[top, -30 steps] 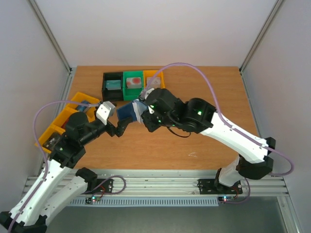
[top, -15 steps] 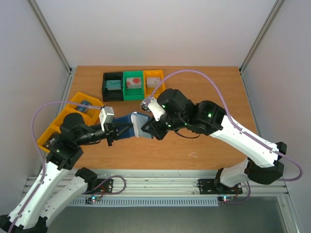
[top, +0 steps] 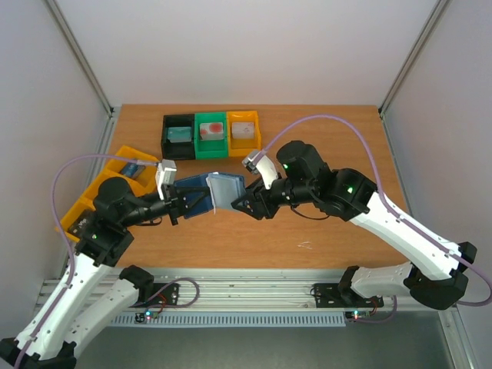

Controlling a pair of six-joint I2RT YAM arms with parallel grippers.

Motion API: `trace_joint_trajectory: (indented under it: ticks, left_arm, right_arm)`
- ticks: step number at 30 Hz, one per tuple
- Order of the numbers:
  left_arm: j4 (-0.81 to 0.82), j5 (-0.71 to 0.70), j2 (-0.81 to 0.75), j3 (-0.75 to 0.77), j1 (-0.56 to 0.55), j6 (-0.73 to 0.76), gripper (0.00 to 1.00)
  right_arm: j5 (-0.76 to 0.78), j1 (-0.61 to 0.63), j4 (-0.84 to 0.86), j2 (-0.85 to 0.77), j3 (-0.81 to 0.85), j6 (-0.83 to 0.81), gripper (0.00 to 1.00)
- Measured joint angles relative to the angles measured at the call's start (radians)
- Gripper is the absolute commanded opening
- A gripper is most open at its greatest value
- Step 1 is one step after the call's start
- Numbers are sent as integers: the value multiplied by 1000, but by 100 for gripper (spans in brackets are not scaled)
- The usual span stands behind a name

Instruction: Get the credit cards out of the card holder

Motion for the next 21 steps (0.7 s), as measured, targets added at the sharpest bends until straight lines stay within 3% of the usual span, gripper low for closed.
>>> trace_joint_trajectory:
  ticks: [4, 21]
  left_arm:
    - [20, 6, 0, -2, 7, -19, 0]
    - [26, 16, 1, -9, 16, -11, 0]
  right_arm:
    - [-17, 0, 6, -22, -9, -22, 64]
    - [-31, -13, 1, 0, 11, -75, 67]
